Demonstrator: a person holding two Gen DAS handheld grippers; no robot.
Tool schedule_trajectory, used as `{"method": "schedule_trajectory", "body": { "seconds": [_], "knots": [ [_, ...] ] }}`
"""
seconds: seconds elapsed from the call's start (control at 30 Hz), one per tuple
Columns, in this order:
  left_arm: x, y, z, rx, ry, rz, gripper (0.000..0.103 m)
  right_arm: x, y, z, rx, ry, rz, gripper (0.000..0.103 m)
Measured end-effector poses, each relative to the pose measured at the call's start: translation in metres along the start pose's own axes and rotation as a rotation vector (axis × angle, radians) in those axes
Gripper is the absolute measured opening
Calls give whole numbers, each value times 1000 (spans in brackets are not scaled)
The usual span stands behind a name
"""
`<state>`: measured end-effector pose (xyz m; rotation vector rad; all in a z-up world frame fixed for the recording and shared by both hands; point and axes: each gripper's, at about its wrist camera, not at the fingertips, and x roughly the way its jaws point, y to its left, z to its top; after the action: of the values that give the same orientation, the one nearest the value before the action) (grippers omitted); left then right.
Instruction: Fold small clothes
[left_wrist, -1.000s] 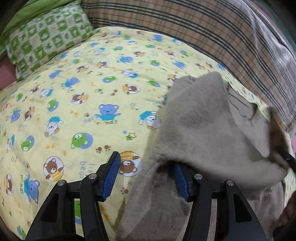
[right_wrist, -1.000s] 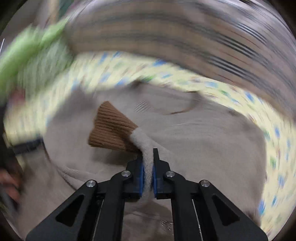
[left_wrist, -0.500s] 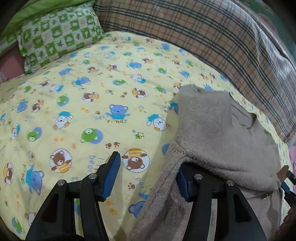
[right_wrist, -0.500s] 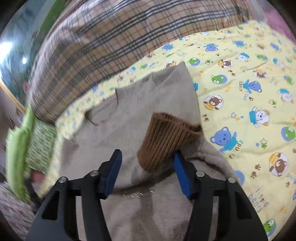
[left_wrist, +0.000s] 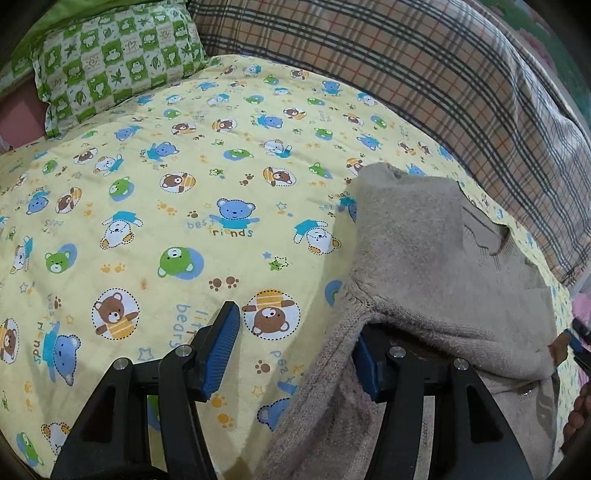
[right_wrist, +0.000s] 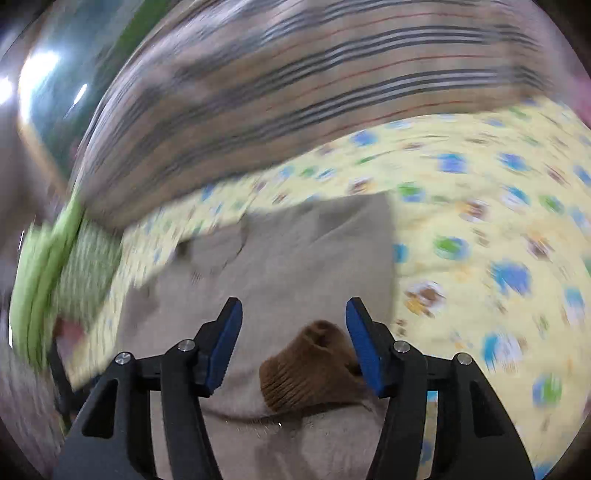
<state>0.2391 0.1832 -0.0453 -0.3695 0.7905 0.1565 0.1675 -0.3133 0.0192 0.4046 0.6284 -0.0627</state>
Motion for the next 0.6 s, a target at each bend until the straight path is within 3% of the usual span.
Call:
{"method": "schedule_trajectory", "body": {
  "seconds": [0.13,0.3,0.4,0.5,0.6],
  "knots": [
    [1,-1,-1,-1,4,-5,59,22,9,-5,-158,193,70,60],
    [1,-3,-1,7,6,3,60,-18,24,-37,-350,274,242,60],
    [2,-4,-2,15,8,8,61,-26,20,-64,-398,386,219,60],
    [2,-4,-2,14,7,7,62,-39,8,-64,-342,325,191,60],
    [2,-4,-2,14,8,7,62,-57,-9,-45,-204,143,183,60]
  ]
}}
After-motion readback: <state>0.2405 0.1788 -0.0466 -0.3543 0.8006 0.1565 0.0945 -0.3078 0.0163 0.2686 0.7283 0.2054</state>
